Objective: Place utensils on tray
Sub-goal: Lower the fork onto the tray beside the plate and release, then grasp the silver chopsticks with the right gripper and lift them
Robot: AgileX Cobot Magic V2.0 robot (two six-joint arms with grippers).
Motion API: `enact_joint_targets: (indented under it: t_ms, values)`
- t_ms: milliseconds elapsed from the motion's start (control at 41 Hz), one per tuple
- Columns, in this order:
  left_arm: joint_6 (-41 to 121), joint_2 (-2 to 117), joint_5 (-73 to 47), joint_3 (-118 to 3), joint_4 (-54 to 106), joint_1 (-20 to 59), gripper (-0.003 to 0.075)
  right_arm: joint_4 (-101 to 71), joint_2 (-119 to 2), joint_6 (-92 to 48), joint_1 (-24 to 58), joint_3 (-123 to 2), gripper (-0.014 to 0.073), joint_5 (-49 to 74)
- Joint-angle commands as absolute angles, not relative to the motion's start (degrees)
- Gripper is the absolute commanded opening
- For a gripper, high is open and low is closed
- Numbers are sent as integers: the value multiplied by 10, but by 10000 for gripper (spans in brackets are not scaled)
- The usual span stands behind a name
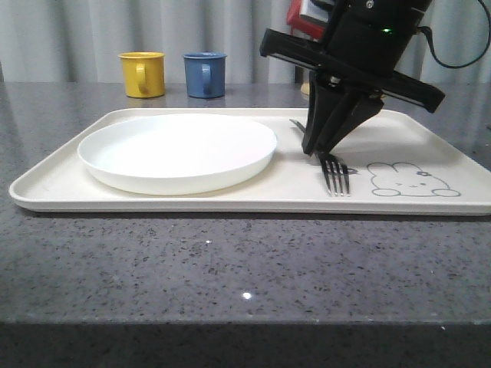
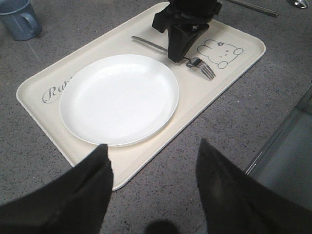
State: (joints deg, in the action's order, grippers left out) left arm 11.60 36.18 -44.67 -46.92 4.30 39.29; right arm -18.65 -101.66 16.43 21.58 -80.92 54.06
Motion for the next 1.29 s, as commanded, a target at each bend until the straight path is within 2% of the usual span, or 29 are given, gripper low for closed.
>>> enact_joint_targets:
  t_ms: [0, 195, 415, 634, 902, 1268]
  values:
    - [111, 361, -404, -483, 47, 392, 368, -184, -990, 162, 214, -829, 215, 525]
    - [111, 361, -404, -483, 47, 392, 368, -184, -987, 162, 214, -829, 315, 519]
    - [111, 361, -404, -483, 47, 392, 368, -115, -926, 140, 214, -829, 310, 541]
    - [111, 361, -404, -483, 47, 392, 368, 53, -830, 140, 202, -829, 310, 650]
    - [111, 361, -404, -483, 47, 392, 368, 70, -789, 88, 94, -826, 310, 756]
    - [111, 361, -404, -483, 47, 392, 368, -19, -811, -34, -66, -790, 310, 761]
